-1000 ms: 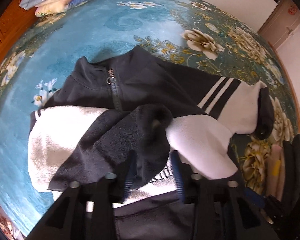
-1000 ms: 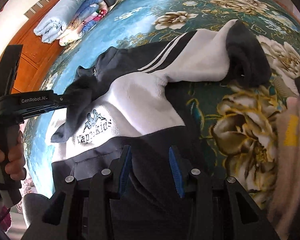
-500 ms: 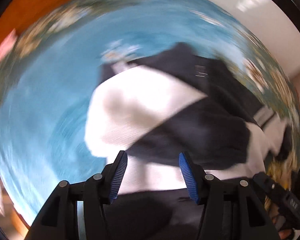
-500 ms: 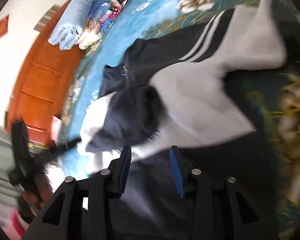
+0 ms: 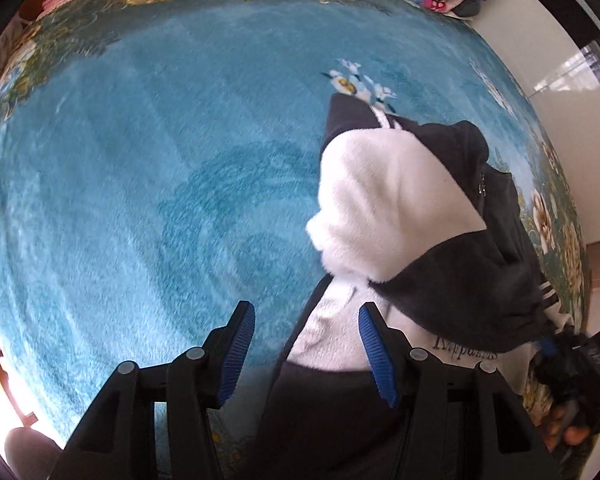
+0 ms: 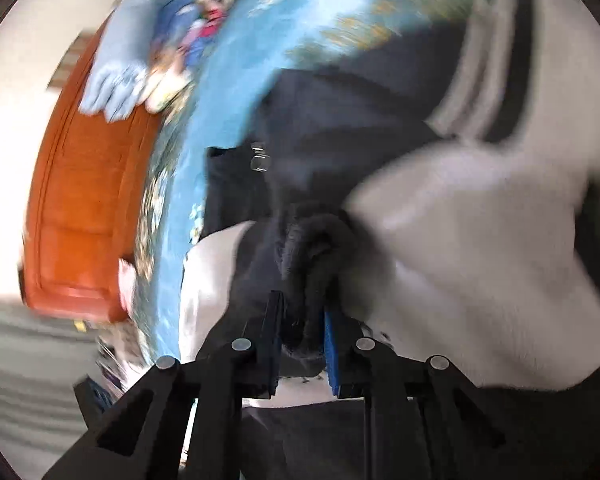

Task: Fold clothes

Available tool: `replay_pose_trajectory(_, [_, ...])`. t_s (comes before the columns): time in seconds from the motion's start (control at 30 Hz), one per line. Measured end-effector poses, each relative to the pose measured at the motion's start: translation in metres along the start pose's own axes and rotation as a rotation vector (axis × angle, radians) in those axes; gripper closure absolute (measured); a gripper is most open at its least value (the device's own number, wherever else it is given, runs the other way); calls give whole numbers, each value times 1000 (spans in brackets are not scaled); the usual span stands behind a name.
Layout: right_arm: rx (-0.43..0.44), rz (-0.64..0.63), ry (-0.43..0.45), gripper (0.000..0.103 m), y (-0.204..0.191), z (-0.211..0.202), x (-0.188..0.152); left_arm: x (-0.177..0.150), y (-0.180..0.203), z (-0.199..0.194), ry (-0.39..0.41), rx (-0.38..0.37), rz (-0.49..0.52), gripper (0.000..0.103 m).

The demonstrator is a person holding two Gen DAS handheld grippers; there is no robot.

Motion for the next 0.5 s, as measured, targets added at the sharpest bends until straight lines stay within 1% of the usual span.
replay_pose_trajectory(0.07, [-1, -182, 75, 85, -30, -22, 15, 4, 4, 0, 6, -7, 6, 45])
replay_pose_trajectory(0.13, [9, -327, 153, 85, -52, -45, 24, 9, 7, -1, 12, -17, 5, 45])
replay_pose_trajectory(0.17, [3, -351, 175, 85, -53, -51, 29, 12, 8, -2, 18, -24, 3, 45])
replay_pose_trajectory(0.23, [-17, -356, 205, 85, -48, -59, 41, 15, 11, -4, 25, -38, -1, 45])
replay_pose_trajectory(0.27, [-56, -328, 195, 85, -35, -59, 46, 15, 14, -4, 24, -48, -2, 45])
replay_pose_trajectory(0.37, [-168, -171, 101, 85, 17, -31, 54, 17, 25, -6, 17, -97, 2, 45])
replay_pose_trajectory(0.4, [-192, -120, 73, 85, 34, -23, 53, 17, 29, -7, 15, -117, 5, 45])
replay_pose_trajectory(0.5, [-217, -34, 57, 85, 58, -14, 48, 22, 56, -9, 10, -190, 59, 45])
Point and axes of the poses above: each gripper's, at about its wrist camera, not at the fingertips, and z roughly the way its jaws point, y to its right, x to its top, the point moved 2 cm from there along z, roughly the way its jaws point, and after that the axes turned 8 degrees about y, right-handed, at the moved point
